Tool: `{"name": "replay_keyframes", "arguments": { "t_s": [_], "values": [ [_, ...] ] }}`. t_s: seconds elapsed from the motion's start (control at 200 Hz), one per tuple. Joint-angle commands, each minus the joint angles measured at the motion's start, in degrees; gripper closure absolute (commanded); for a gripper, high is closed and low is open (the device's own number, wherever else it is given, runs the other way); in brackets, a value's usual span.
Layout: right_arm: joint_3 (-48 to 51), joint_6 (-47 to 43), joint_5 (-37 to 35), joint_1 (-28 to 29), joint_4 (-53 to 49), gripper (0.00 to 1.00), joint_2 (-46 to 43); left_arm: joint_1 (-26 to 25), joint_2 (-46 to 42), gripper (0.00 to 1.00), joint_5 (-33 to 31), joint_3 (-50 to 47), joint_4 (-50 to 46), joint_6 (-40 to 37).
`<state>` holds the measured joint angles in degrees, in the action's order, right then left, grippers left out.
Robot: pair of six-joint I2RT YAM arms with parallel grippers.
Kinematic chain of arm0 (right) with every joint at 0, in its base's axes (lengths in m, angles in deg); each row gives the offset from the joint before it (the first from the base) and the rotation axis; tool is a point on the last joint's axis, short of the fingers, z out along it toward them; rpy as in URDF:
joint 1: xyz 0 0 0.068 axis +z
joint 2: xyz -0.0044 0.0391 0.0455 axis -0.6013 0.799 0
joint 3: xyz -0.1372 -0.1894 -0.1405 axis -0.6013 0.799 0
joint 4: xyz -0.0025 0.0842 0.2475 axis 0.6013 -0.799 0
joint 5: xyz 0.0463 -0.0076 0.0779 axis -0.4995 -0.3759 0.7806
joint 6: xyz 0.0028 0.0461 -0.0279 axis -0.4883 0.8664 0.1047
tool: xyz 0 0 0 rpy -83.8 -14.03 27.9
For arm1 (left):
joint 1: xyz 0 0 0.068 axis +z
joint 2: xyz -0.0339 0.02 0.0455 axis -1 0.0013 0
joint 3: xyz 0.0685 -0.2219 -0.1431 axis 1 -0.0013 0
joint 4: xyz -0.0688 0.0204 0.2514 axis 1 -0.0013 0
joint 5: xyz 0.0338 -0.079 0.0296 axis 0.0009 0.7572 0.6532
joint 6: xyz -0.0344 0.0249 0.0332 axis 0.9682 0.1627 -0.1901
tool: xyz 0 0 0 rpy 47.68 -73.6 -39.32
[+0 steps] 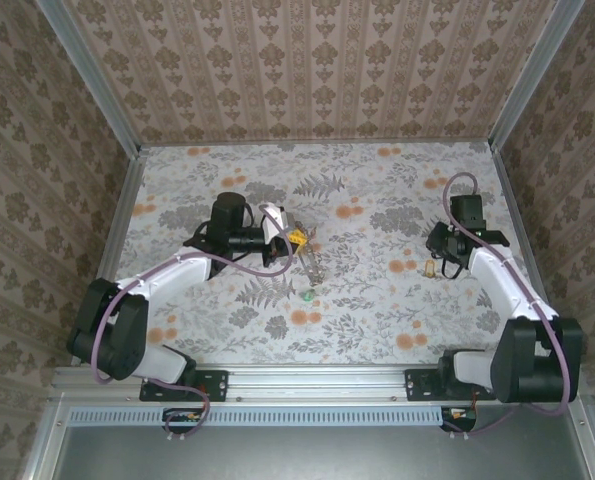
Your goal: Put the keys on the keyring
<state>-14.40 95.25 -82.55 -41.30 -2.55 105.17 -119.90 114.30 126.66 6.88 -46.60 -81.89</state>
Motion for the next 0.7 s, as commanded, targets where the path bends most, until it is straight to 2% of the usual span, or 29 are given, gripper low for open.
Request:
{"name": "replay_keyframes", "arguments": {
  "t_s": [0.0, 0.13, 0.325, 0.545, 0.695],
  "values": [
    [0.79, 1.33, 1.12, -1.84, -4.26, 0.70, 3.36, -0.26, -1.10, 1.00, 3.29, -0.15, 4.25, 2.72],
    [-0.93, -3.40, 6.31, -1.73, -6.19, 0.69, 9.49, -0.36, -1.16, 1.00, 2.99, -0.62, 5.00, 3.31],
    [-0.83, -2.24, 9.36, -1.64, -4.03, 0.64, 13.76, -0.35, -0.86, 1.00, 3.45, -0.29, 4.82, 3.37],
    [-1.30, -0.56, 5.85, -0.07, -4.45, 0.67, 16.35, -0.43, -1.31, 1.00, 2.91, -0.64, 4.58, 3.48],
    [-1.53, 0.01, 5.48, 0.76, -3.89, 0.73, 17.19, -0.43, -1.40, 1.00, 2.70, -0.76, 4.27, 3.09]
  ]
}}
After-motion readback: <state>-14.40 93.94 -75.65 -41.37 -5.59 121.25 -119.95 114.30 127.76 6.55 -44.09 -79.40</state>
